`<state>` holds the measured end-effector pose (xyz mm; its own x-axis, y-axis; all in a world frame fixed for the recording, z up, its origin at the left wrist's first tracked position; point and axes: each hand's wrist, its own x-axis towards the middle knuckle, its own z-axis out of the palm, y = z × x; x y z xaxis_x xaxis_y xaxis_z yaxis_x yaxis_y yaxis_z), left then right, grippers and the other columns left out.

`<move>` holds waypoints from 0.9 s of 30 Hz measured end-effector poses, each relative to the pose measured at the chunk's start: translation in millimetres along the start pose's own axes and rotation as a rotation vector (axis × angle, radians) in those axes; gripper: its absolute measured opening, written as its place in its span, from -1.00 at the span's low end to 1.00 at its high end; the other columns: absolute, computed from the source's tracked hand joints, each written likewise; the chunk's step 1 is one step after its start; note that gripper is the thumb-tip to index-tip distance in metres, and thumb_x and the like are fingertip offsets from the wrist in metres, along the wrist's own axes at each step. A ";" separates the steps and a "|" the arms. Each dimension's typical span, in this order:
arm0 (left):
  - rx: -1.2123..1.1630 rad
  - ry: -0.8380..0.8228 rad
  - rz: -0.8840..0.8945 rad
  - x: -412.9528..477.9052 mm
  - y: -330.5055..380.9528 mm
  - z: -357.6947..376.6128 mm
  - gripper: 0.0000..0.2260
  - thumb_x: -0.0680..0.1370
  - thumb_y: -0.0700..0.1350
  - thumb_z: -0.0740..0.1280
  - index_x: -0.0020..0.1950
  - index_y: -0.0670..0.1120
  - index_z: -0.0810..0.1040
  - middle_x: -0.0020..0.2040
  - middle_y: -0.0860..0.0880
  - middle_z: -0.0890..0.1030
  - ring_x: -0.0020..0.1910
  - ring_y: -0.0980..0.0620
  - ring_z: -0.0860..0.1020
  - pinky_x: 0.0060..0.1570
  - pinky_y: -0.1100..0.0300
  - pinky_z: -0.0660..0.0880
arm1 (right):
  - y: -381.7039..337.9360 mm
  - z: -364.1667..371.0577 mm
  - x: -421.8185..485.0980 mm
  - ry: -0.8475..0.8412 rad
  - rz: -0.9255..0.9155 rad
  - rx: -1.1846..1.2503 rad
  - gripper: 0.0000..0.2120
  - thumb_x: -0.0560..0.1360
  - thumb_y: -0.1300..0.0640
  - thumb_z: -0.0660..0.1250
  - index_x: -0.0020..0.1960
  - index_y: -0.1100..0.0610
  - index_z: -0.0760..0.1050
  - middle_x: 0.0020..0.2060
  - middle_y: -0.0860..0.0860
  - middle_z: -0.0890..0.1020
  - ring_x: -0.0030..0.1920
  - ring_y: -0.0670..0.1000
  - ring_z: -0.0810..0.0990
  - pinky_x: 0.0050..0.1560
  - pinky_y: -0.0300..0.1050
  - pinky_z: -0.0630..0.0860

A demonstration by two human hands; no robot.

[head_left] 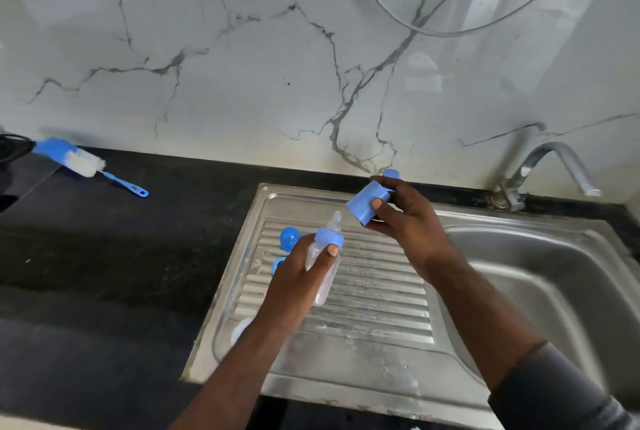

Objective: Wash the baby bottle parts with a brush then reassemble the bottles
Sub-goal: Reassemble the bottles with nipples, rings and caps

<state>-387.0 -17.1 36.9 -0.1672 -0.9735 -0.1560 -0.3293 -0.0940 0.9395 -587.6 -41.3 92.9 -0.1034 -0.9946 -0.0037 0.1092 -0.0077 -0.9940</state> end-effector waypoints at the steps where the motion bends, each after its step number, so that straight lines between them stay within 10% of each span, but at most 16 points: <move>1: 0.007 -0.011 0.005 -3.9 3.7 1.1 -0.65 0.48 0.42 0.22 0.20 0.34 0.48 -0.05 0.21 0.63 -0.05 0.22 0.61 -0.05 0.21 0.46 | -1.1 -1.1 -4.8 -0.011 -0.006 -0.005 -0.70 0.60 0.30 0.32 0.29 0.06 0.54 0.14 0.20 0.58 0.12 0.16 0.65 0.06 -0.04 0.65; 27: -0.015 -0.105 0.072 -2.8 24.8 16.6 -0.74 0.61 0.21 0.27 0.25 0.16 0.43 -0.01 0.07 0.58 0.00 0.03 0.59 0.00 0.04 0.56 | -4.5 10.9 -40.6 0.020 -0.004 -0.205 -0.54 0.59 0.22 0.38 0.45 0.00 0.41 0.15 0.07 0.64 0.10 -0.01 0.68 0.10 -0.07 0.65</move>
<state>-410.2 -13.2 55.6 -0.2865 -0.9508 -0.1183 -0.2994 -0.0284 0.9537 -573.1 -2.0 98.6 -0.1233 -0.9924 0.0005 -0.0951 0.0113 -0.9954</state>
